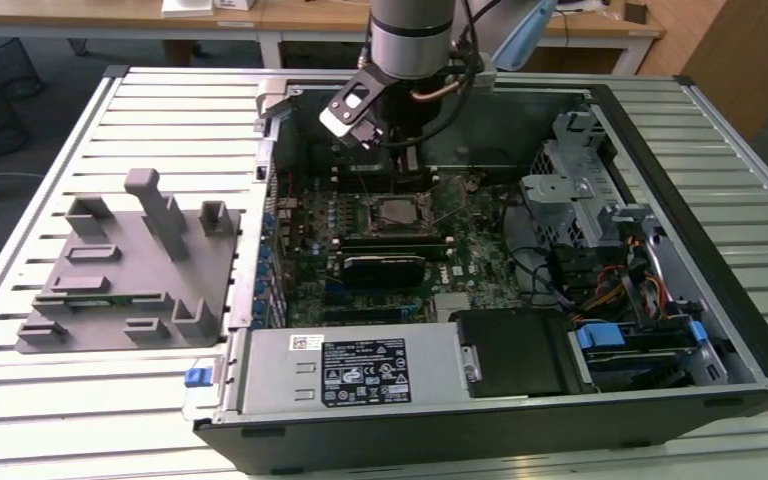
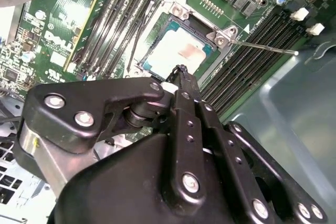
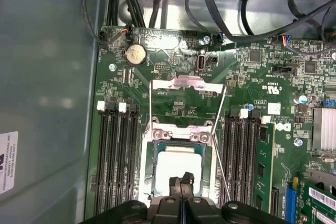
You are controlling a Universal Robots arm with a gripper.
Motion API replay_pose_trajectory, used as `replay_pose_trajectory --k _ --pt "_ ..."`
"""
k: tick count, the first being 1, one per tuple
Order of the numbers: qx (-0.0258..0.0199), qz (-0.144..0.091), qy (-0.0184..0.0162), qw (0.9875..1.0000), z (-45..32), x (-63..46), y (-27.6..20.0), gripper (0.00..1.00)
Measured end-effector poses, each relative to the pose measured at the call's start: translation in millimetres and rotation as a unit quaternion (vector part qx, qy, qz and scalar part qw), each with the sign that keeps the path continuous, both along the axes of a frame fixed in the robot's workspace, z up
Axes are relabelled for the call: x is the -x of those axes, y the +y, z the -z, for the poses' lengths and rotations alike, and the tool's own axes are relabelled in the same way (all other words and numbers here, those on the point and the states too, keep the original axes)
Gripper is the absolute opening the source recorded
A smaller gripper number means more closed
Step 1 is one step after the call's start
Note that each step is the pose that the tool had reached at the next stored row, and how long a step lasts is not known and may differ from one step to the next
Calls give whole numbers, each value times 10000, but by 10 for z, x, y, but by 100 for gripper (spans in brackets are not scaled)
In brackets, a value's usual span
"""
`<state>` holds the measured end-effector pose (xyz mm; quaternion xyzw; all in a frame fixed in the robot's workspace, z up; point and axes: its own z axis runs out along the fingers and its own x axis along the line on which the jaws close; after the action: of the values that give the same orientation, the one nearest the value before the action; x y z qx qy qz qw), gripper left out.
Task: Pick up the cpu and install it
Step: 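Close the cpu cover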
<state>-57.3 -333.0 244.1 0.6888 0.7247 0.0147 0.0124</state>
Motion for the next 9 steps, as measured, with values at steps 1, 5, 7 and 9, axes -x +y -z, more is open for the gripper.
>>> replay_pose_trajectory --k 1,5,7,9 --pt "0 0 0 10000 -11 0 0 11" --pt "0 0 0 10000 -44 0 0 11" --pt "0 0 0 10000 -59 0 0 11" --pt "0 0 0 10000 -74 0 0 11"
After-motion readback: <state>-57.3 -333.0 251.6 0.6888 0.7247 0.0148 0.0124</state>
